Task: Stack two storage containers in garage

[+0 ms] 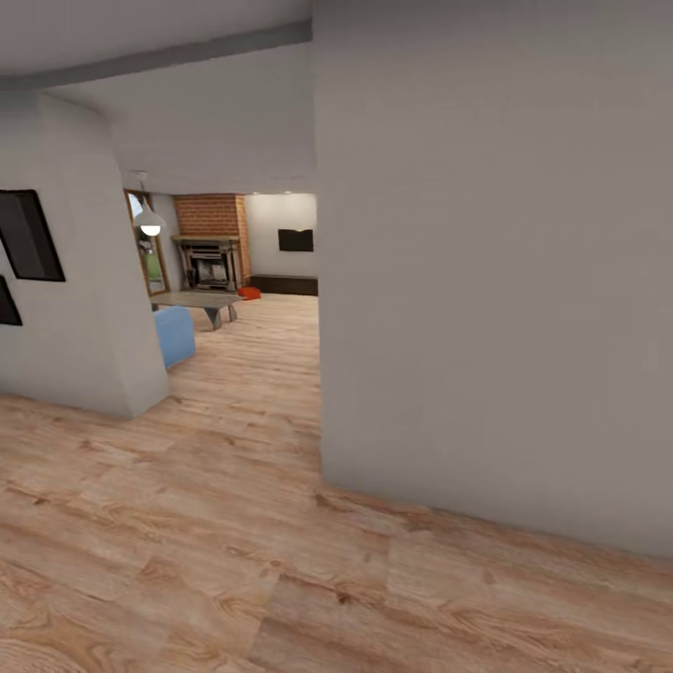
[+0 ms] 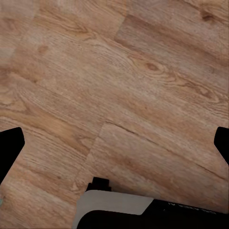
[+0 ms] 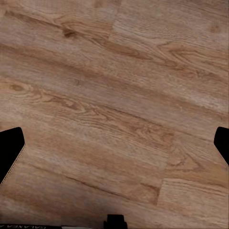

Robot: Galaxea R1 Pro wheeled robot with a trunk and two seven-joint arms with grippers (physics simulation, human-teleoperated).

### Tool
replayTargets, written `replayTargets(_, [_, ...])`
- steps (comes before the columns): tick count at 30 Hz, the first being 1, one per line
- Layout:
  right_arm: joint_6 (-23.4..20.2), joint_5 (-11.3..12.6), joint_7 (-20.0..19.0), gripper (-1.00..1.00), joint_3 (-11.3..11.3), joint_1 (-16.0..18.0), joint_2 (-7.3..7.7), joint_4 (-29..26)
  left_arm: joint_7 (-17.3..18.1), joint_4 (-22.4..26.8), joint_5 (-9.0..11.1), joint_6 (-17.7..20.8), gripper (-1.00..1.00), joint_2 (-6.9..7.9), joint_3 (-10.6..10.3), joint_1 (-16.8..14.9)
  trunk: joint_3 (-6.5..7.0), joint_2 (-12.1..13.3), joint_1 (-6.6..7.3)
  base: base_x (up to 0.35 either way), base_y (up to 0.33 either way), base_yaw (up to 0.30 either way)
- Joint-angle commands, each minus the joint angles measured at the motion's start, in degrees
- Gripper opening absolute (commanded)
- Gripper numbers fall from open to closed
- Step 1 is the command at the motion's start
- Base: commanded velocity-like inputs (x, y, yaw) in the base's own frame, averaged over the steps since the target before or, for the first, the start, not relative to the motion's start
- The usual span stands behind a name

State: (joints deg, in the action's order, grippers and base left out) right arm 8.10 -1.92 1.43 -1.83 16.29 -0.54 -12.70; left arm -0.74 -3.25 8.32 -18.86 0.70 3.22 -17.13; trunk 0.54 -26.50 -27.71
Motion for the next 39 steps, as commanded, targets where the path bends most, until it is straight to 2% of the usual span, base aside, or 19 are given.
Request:
replayTargets(1, [0.2, -0.2, 0.1, 1.0, -0.2, 0.0, 0.01, 0.0, 0.0, -0.3, 0.0, -0.4, 1.0, 0.0, 0.3, -0.1, -0.01, 0.0, -0.05, 0.324, 0.0, 0.289])
replayTargets(39, [0.2, -0.3, 0.1, 1.0, -0.2, 0.0, 0.01, 0.0, 0.1, -0.3, 0.0, -0.4, 1.0, 0.42, 0.3, -0.1, -0.01, 0.0, -0.05, 0.323, 0.006, 0.29])
